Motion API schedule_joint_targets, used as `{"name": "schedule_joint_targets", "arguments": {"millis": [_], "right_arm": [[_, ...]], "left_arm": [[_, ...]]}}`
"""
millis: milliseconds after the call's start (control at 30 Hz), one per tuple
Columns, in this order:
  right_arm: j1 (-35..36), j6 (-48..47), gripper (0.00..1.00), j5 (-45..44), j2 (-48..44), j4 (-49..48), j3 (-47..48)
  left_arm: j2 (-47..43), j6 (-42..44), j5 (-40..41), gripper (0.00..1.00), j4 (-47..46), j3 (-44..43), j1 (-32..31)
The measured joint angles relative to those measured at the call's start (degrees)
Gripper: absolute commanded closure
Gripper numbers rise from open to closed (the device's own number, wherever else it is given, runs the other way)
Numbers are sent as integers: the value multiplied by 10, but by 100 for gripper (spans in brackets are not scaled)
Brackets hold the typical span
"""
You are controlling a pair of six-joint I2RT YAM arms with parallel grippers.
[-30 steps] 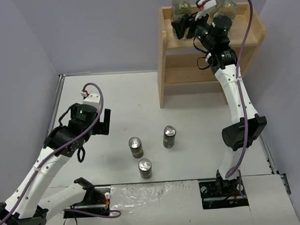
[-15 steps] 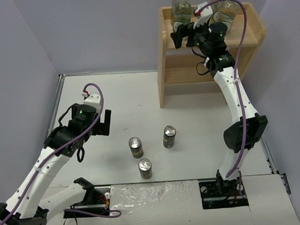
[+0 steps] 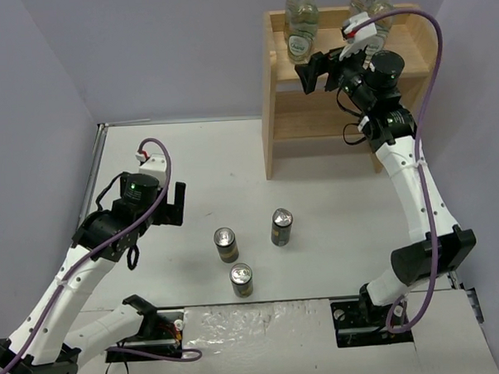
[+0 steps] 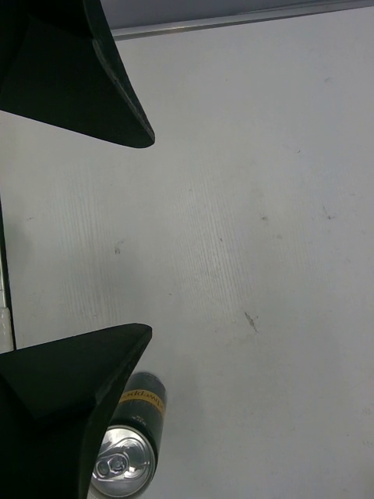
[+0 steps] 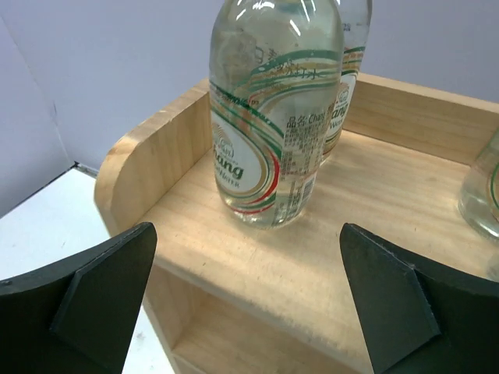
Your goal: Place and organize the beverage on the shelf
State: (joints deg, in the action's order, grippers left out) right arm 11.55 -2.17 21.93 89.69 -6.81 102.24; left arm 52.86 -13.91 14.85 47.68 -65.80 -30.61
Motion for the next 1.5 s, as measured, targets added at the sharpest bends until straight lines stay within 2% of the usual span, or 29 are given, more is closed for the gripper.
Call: {"name": "schedule_joint_targets", "arguments": {"millis": [167,333,467,600,733,833,933,1133,1233,1267,1300,1367,1400,1500], "right_arm": [[0,30,0,-5,-68,4,-71],[0,98,0,-9,-183,23,-181],[0,162,0,20,-283,26,-277],[0,250,0,55,-390,-4,-413],[0,304,0,73,-482,-7,-503],[0,309,0,83,-507,10,-499],[0,298,0,89,-505,34,-491],[0,277,0,92,-484,86,-508],[0,271,0,94,-481,99,-520],[0,269,0,96,-482,104,-522],[0,266,0,97,-482,106,-522],[0,262,0,101,-482,106,-522],[0,260,0,103,-482,106,-522],[1,257,0,107,-482,107,-522]], "left_arm": [[-2,-3,-17,6,1,-5,0],[0,-18,-68,6,1,-25,0],[9,-39,-102,6,3,-36,-11],[30,-71,-101,6,9,-41,-73],[57,-120,-60,6,10,-41,-188],[82,-157,-31,6,-2,-34,-260],[114,-194,8,6,-7,-26,-299],[165,-257,67,6,-24,6,-315],[179,-279,84,0,-29,20,-316],[184,-285,89,5,-32,24,-316],[188,-290,94,14,-38,30,-317],[199,-301,103,23,-46,39,-317],[206,-304,106,40,-48,42,-317],[226,-310,116,62,-62,42,-318]]}}
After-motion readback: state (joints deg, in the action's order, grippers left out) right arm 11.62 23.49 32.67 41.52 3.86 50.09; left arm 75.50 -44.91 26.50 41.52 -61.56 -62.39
